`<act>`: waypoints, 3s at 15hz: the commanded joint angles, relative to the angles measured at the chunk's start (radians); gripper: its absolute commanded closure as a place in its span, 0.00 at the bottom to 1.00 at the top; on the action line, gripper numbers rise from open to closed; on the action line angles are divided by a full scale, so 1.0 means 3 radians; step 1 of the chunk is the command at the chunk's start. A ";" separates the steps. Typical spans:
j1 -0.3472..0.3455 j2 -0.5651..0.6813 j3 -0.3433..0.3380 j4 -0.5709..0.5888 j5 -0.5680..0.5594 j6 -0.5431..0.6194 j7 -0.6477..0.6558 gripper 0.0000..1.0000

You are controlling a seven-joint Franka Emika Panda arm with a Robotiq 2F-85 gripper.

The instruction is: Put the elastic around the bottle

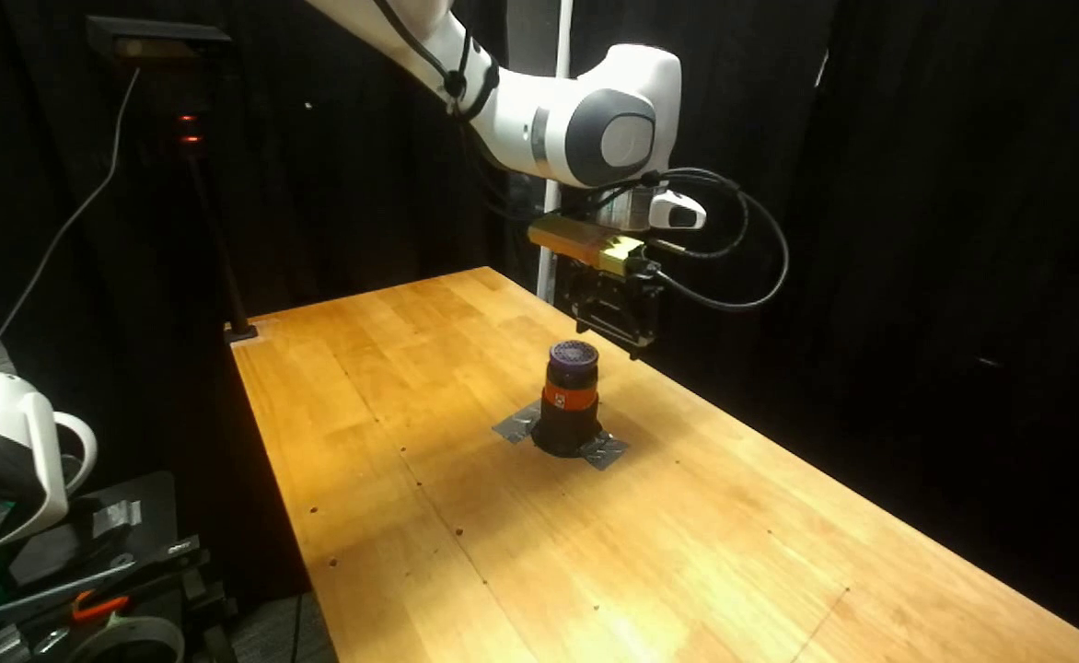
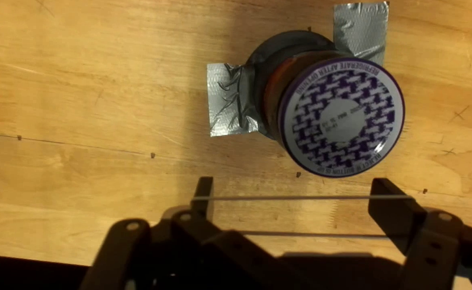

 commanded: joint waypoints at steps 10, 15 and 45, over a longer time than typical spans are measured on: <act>0.0103 0.0506 0.0065 0.0638 -0.0041 -0.0648 0.0016 0.00; 0.0175 0.0397 0.0039 0.0435 -0.0158 -0.0744 0.0040 0.00; 0.0592 -0.1255 -0.0706 -0.3056 -0.1319 0.3057 0.1364 0.81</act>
